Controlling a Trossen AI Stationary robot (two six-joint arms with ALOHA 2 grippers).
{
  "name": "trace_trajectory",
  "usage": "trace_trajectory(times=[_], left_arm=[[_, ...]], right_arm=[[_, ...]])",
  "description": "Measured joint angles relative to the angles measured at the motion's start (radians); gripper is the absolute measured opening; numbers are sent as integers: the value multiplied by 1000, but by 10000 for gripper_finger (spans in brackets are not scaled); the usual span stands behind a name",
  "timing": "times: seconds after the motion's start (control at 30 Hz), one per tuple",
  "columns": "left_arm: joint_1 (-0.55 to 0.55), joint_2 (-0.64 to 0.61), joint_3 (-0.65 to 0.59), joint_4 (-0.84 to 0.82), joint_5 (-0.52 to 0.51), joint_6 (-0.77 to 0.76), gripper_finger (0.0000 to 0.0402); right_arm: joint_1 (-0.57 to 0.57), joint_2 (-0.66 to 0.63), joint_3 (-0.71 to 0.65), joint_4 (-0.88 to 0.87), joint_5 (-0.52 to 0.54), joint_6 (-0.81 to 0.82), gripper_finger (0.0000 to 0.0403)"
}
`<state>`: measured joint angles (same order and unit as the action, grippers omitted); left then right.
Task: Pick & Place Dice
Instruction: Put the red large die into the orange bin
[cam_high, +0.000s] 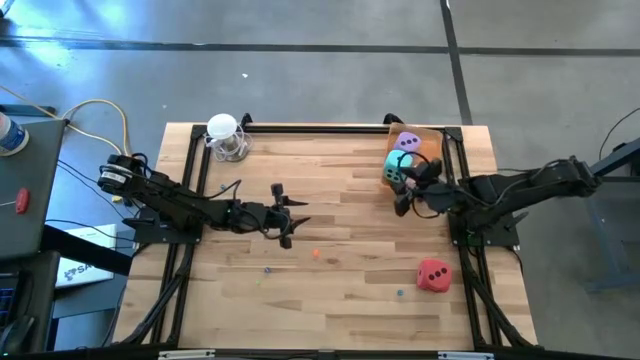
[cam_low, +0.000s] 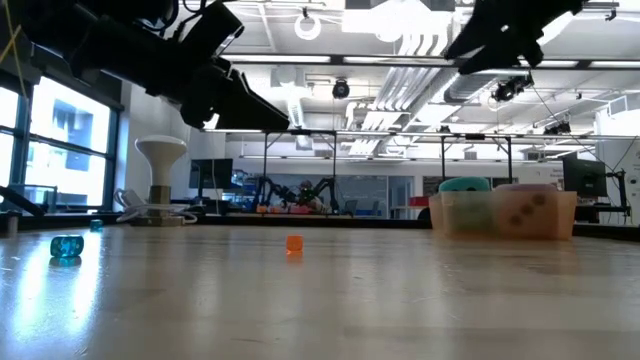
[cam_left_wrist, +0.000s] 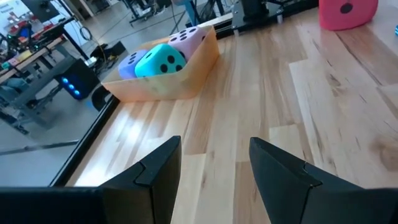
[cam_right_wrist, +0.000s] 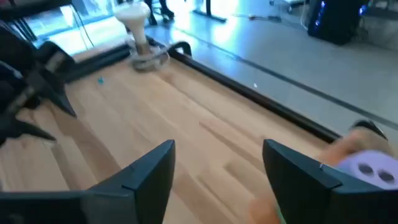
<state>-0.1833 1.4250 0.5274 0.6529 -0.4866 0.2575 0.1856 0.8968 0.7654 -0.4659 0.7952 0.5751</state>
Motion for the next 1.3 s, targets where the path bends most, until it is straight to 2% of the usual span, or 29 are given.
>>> trace_trajectory(times=[0.13, 0.23, 0.4, 0.5, 0.7, 0.83, 0.93, 1.03, 1.3], left_arm=[[-3, 0, 0, -13, 0, -25, 182], [-5, 0, 0, -29, 0, -28, 182], [-5, 0, 0, -33, 0, -30, 182], [-5, 0, 0, -33, 0, -30, 182], [-5, 0, 0, -47, 0, -35, 182], [-5, 0, 0, -51, 0, -42, 182], [-5, 0, 0, -51, 0, -42, 182], [-2, 0, 0, -51, 0, -35, 182], [-1, 0, 0, -51, 0, -12, 182]], right_arm=[[-22, 4, 0, 38, -80, -31, 289], [-46, 18, 0, 38, -182, -57, 336], [-55, 64, 0, 139, -200, -56, 388], [-55, 80, 0, 180, -204, -112, 398], [-36, 76, 0, 201, -220, -366, 392], [19, 74, 11, 204, -300, -447, 392], [75, 75, 71, 83, -353, -450, 391], [153, 111, 168, -98, -355, -399, 391], [296, 266, 383, -639, -480, 39, 391]])
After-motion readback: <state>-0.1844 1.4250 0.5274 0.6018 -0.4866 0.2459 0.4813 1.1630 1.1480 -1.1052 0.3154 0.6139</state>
